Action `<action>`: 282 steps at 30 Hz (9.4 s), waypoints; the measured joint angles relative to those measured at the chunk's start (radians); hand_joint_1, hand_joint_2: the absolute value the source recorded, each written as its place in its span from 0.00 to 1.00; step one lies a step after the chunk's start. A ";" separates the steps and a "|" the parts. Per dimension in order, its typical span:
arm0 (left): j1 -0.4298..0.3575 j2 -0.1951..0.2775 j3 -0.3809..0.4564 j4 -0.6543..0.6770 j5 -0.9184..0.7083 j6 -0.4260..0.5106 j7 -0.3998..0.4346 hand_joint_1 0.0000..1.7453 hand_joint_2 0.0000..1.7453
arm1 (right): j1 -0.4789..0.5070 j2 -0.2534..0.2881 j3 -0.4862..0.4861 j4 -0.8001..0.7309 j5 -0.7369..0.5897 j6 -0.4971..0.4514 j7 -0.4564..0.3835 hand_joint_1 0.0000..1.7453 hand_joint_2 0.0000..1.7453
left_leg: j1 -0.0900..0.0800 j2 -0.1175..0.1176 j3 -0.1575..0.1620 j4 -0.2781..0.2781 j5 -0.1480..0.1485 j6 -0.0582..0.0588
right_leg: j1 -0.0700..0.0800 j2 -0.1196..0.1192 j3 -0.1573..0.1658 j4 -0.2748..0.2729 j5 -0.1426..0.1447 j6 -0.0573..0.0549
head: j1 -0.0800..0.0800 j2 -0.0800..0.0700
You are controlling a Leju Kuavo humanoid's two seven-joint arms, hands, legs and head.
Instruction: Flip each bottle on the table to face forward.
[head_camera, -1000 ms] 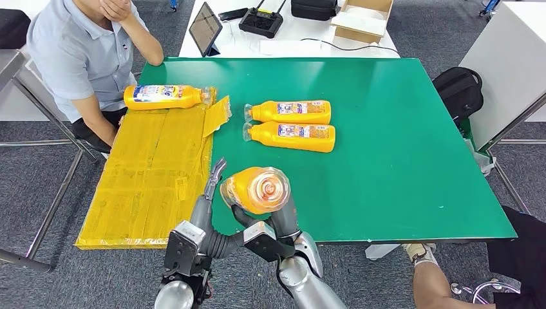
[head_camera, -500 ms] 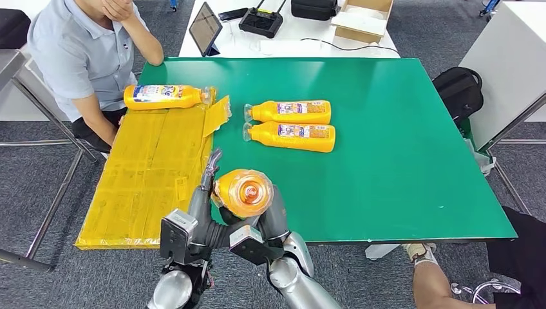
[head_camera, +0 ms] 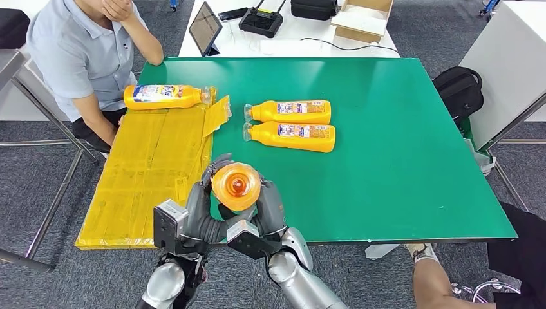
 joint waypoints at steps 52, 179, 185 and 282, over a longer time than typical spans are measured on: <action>-0.204 0.031 0.240 0.174 -0.307 0.346 0.047 1.00 1.00 | 0.055 -0.011 0.056 -0.041 -0.088 -0.138 -0.073 0.00 0.00 | 0.000 0.000 0.000 0.000 0.001 -0.001 | 0.000 0.000 0.000 0.000 0.000 0.000 | 0.000 0.000; -0.011 0.049 0.367 -0.182 -0.228 0.254 -0.229 0.00 1.00 | 0.014 -0.293 -0.296 0.038 0.624 -0.092 0.393 0.00 1.00 | 0.000 0.001 -0.001 0.000 0.003 -0.004 | 0.000 0.001 -0.003 0.003 0.002 -0.003 | 0.000 0.000; -0.011 0.052 0.367 -0.180 -0.232 0.252 -0.226 0.00 1.00 | 0.010 -0.296 -0.298 0.055 0.608 -0.050 0.394 0.00 1.00 | 0.000 0.001 -0.001 0.000 0.003 -0.004 | 0.000 0.001 -0.003 0.003 0.002 -0.003 | 0.000 0.000; -0.004 0.022 0.437 -0.010 0.251 -0.052 0.013 0.00 1.00 | 0.045 -0.276 -0.115 -0.249 0.360 -0.021 0.184 0.97 1.00 | 0.000 0.000 -0.005 0.000 0.006 -0.002 | 0.000 0.000 -0.006 0.004 0.004 -0.005 | 0.000 0.000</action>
